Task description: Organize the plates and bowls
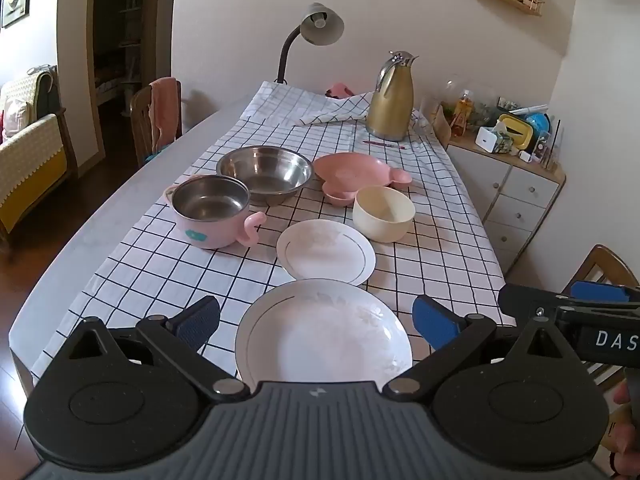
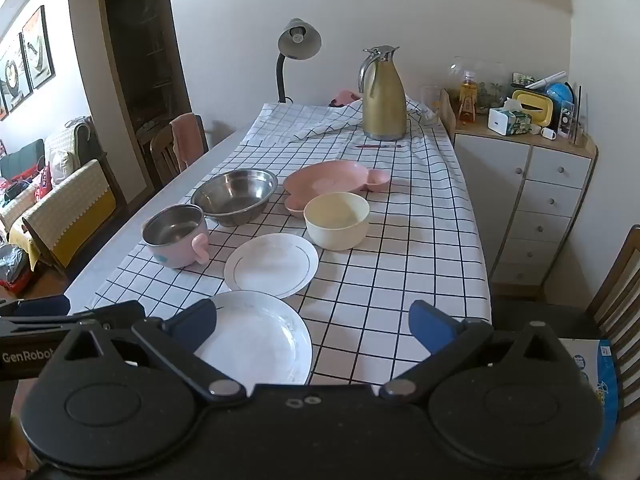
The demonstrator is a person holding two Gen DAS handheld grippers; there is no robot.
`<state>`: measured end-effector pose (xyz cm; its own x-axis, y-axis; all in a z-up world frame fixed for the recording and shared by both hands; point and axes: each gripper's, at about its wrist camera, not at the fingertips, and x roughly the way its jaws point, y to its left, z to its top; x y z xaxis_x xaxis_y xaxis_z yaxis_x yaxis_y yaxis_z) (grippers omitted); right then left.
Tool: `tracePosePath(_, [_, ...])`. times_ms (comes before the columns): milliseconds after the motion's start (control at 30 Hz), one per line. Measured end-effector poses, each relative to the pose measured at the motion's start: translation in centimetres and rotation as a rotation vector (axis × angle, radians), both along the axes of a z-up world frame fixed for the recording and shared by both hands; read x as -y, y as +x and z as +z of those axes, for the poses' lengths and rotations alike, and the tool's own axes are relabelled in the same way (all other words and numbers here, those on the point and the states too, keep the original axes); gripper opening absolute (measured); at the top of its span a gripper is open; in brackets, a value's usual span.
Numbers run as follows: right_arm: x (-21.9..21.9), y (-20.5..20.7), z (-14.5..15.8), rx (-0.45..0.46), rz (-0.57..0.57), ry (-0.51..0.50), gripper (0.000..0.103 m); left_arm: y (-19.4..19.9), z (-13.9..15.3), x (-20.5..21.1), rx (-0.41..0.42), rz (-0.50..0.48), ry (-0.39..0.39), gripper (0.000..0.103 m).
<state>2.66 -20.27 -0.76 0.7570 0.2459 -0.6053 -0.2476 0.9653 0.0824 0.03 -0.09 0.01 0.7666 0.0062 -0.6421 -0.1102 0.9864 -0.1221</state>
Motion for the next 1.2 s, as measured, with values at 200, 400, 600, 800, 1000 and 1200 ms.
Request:
tracePosePath(200, [0.0, 0.1, 0.0, 0.000, 0.001, 0.013, 0.103, 0.1, -0.1, 0.1, -0.004, 0.003, 0.006, 0.103])
tracePosePath(400, [-0.1, 0.2, 0.1, 0.005, 0.001, 0.017, 0.103, 0.0, -0.3, 0.1, -0.014, -0.005, -0.023, 0.103])
tracePosePath(600, [0.0, 0.0, 0.0, 0.008, 0.003, 0.022, 0.103, -0.3, -0.3, -0.4, -0.007, 0.020, -0.020, 0.103])
tracePosePath(800, [0.3, -0.3, 0.4, 0.022, -0.003, 0.032, 0.103, -0.3, -0.3, -0.7, -0.006, 0.042, -0.012, 0.103])
tracePosePath(1000, [0.3, -0.6, 0.6, 0.037, -0.008, 0.030, 0.103, -0.6, 0.0, -0.7, 0.000, 0.068, 0.019, 0.103])
tracePosePath(1200, [0.4, -0.8, 0.7, 0.052, 0.011, 0.038, 0.103, -0.8, 0.1, -0.4, -0.002, 0.058, 0.042, 0.103])
